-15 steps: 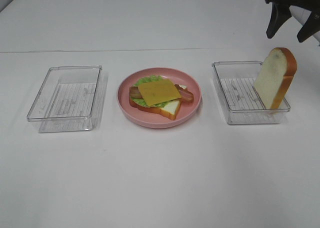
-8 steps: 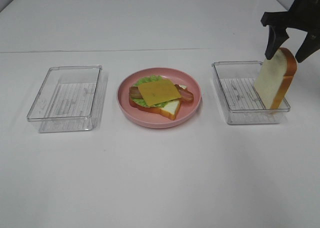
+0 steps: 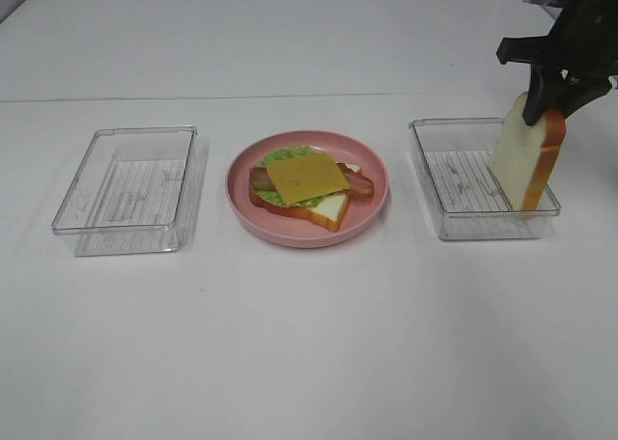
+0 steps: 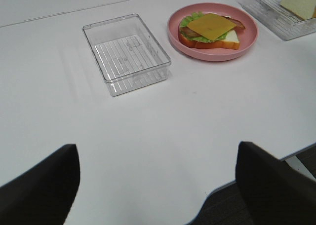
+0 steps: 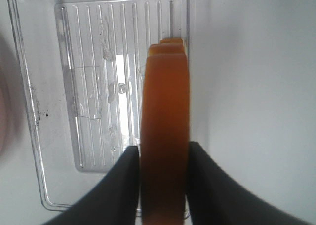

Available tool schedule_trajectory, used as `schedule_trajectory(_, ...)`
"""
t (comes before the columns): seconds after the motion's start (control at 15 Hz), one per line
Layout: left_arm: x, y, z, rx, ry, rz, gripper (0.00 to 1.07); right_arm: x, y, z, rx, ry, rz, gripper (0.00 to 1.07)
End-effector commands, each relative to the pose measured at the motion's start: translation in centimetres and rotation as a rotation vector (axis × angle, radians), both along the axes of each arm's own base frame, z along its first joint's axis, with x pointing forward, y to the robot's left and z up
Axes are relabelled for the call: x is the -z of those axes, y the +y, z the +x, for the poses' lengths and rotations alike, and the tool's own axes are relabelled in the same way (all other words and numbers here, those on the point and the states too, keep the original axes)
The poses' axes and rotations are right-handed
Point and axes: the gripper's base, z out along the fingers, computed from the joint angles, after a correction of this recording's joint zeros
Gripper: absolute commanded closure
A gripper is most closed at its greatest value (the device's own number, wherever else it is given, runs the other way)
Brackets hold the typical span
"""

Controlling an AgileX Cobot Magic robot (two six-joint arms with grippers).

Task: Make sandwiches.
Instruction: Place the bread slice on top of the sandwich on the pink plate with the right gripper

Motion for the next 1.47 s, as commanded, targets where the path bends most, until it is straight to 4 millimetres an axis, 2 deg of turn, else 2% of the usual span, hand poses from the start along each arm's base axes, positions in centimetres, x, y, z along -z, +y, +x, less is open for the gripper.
schedule_trajectory(0.07, 0.0, 0.1, -0.2, -0.002, -0.024, -0.013, 0.25, 0.2, -0.2, -0.1, 0.009, 0.012, -0.006, 0.98)
schedule_trajectory(0.13, 0.0, 0.1, -0.2, -0.002, -0.024, -0.013, 0.25, 0.2, -0.2, -0.2, 0.009, 0.013, -0.006, 1.07)
schedule_trajectory(0.27, 0.0, 0.1, -0.2, -0.002, -0.024, -0.013, 0.25, 0.0, -0.2, -0.2, 0.008, 0.01, -0.006, 1.07)
schedule_trajectory(0.47, 0.0, 0.1, -0.2, -0.002, -0.024, -0.013, 0.25, -1.3, 0.2, -0.5, 0.0, -0.017, 0.034, 1.07)
schedule_trajectory(0.73, 0.0, 0.1, -0.2, -0.002, -0.024, -0.013, 0.25, -5.1, 2.0, -1.4, -0.065, -0.117, 0.219, 1.07)
schedule_trajectory(1.0, 0.0, 0.1, -0.2, -0.002, -0.024, -0.013, 0.25, -6.6, 4.1, -1.7, -0.13, -0.157, 0.471, 1.07)
schedule_trajectory(1.13, 0.0, 0.1, -0.2, -0.002, -0.024, -0.013, 0.25, -6.1, 5.2, -1.9, -0.151, -0.168, 0.623, 1.07)
schedule_trajectory(1.2, 0.0, 0.1, -0.2, -0.002, -0.024, -0.013, 0.25, -4.8, 5.9, -2.1, -0.112, -0.166, 0.73, 1.07)
schedule_trajectory(1.47, 0.0, 0.1, -0.2, -0.002, -0.024, -0.013, 0.25, -0.5, 6.9, -3.2, 0.006, -0.182, 0.942, 1.07)
